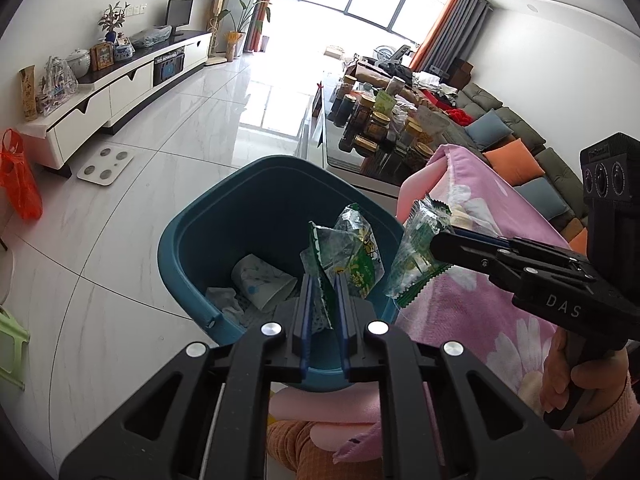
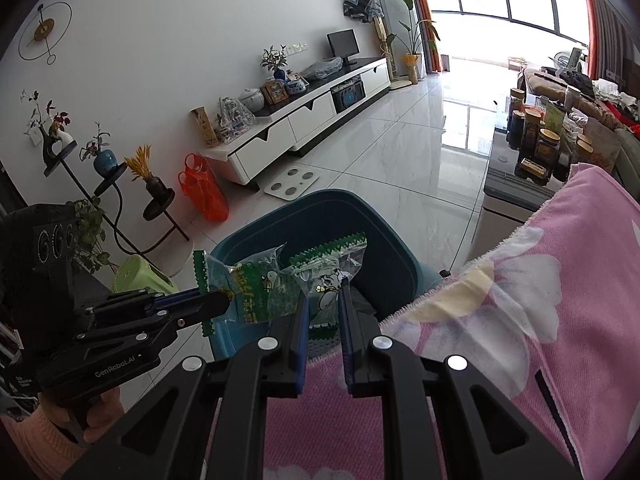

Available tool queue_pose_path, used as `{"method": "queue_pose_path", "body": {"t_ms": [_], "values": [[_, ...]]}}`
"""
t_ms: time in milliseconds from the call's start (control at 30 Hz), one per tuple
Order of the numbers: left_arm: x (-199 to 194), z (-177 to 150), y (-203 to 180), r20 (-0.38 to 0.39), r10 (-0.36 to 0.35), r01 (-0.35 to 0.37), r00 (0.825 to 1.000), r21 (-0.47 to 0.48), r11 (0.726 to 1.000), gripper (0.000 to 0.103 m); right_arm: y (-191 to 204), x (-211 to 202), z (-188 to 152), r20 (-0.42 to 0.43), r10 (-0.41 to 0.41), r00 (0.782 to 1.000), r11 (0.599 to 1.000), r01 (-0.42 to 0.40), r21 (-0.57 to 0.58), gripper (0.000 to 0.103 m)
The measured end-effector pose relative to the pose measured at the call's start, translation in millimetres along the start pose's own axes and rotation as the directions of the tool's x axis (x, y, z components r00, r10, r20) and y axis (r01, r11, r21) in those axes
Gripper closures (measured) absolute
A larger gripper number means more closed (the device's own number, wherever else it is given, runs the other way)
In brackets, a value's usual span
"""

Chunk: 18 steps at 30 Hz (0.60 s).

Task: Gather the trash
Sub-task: 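Carry both wrappers to the teal wastebasket and open both tools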

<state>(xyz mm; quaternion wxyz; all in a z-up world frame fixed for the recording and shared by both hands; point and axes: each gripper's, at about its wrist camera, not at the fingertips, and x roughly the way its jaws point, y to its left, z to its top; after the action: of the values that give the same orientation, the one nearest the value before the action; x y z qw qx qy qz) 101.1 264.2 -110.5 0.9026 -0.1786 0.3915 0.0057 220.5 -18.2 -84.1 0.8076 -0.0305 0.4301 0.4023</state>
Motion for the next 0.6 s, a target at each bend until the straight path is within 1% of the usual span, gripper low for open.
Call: {"method": "queue_pose_path", "body": {"t_ms": [67,100,167,300,333,367,433,533,567,600], "values": [[6,0,2,-0.008,0.009,-0.009,1.0,-0.003,1.0,0.091,2,8,1,-0.024,-0.008,1.0,1.0,0.008,-0.003,0.089],[8,1,3,-0.012,0.015,-0.015,1.0,-0.006,1.0,0.091,3,11,1,-0.034,-0.012,0.999,1.0,0.012,-0.006,0.087],[14,2,5,-0.021,0.008,-0.008,1.0,-0.025,1.0,0.091,5,16,2,-0.052,-0.017,0.998,1.0,0.016,-0.007,0.085],[27,3,7,-0.036,-0.001,-0.001,0.999,-0.053,0.999,0.089,5,18,4,-0.052,-0.03,0.998,1.0,0.03,-0.003,0.078],[29,4,7,-0.036,-0.003,0.002,0.999,-0.055,0.999,0.089,5,18,4,-0.053,-0.032,0.998,0.999,0.032,-0.001,0.078],[31,3,5,-0.037,-0.003,0.001,0.999,-0.053,0.999,0.087,4,18,4,-0.056,-0.032,0.998,0.999,0.032,0.002,0.078],[33,3,5,-0.039,0.004,-0.006,0.999,-0.054,0.999,0.076,2,18,3,-0.055,-0.03,0.998,0.999,0.031,0.01,0.078],[34,3,3,-0.036,0.008,-0.009,0.999,-0.052,0.999,0.076,-2,16,2,-0.051,-0.027,0.998,0.999,0.028,0.025,0.069],[33,2,2,-0.032,0.006,-0.007,0.999,-0.05,0.999,0.076,-3,16,2,-0.052,-0.025,0.998,0.999,0.026,0.029,0.064],[32,2,1,-0.029,0.005,-0.006,1.0,-0.048,0.999,0.076,-3,15,2,-0.052,-0.027,0.998,0.999,0.028,0.031,0.061]]}}
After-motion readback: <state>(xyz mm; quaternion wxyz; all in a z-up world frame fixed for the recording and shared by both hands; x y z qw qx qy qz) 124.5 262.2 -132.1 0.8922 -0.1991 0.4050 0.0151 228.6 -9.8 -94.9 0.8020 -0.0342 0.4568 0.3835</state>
